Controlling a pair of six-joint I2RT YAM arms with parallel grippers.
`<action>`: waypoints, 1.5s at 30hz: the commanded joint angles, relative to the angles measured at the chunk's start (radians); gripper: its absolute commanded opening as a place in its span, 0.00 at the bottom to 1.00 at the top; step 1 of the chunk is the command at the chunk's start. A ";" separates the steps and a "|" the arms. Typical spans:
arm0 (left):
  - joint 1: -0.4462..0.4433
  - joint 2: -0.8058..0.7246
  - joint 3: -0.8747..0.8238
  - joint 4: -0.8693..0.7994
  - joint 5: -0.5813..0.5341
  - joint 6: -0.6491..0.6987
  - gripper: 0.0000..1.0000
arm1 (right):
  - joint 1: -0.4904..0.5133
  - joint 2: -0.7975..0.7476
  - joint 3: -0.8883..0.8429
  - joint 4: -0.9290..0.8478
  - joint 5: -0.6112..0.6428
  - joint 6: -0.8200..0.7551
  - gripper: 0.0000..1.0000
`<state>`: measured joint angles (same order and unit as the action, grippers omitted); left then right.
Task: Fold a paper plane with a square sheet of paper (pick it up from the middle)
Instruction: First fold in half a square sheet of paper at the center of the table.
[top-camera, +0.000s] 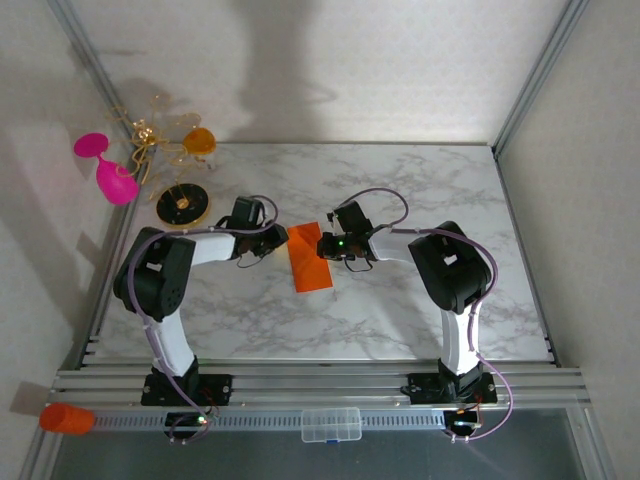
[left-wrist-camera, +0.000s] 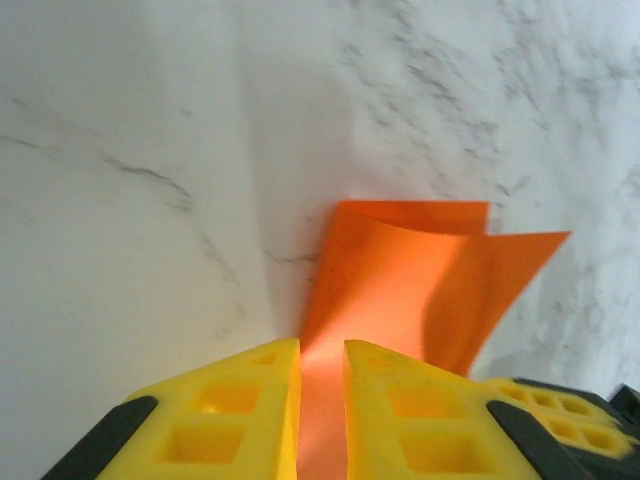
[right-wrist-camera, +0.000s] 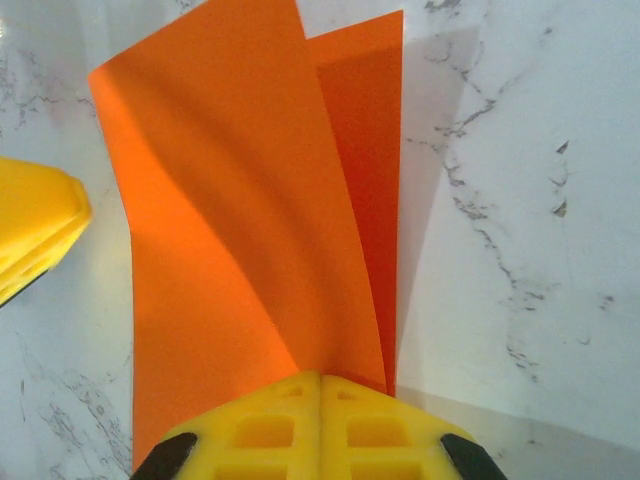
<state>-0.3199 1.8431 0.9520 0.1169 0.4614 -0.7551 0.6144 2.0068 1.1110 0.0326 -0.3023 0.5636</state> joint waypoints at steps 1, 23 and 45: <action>-0.049 -0.034 0.041 -0.008 -0.006 0.001 0.19 | -0.010 0.136 -0.077 -0.279 0.205 -0.025 0.02; -0.004 0.195 0.158 -0.060 -0.101 0.035 0.18 | -0.010 0.135 -0.094 -0.298 0.266 -0.039 0.02; 0.068 0.186 0.346 -0.285 -0.203 0.175 0.19 | -0.010 0.129 -0.064 -0.326 0.303 -0.112 0.02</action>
<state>-0.2844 2.0441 1.2694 -0.0917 0.3565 -0.6220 0.6273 2.0098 1.1225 0.0364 -0.2272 0.5087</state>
